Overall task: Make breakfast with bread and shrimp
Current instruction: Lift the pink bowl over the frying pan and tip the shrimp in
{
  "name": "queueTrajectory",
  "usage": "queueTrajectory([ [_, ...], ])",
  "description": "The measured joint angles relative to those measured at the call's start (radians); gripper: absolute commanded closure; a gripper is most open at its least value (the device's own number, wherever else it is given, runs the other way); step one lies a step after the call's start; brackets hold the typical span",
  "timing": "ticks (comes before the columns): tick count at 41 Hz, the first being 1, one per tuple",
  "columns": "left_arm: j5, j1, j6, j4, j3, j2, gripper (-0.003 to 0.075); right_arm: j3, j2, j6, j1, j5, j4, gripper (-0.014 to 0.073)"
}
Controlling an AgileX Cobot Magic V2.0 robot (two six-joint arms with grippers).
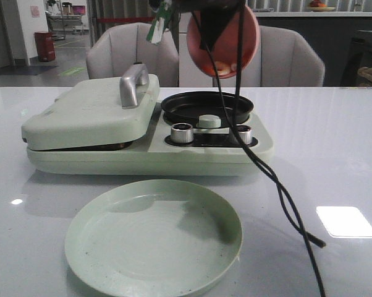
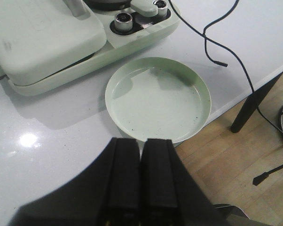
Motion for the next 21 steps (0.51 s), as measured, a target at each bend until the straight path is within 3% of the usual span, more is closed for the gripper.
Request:
queueTrajectory([
  [21,0.0,0.0,0.0,-0.002,0.0,0.0,0.0619,-0.143,0.02,-0.216,0.05,0.036,-0.013,0.0547],
])
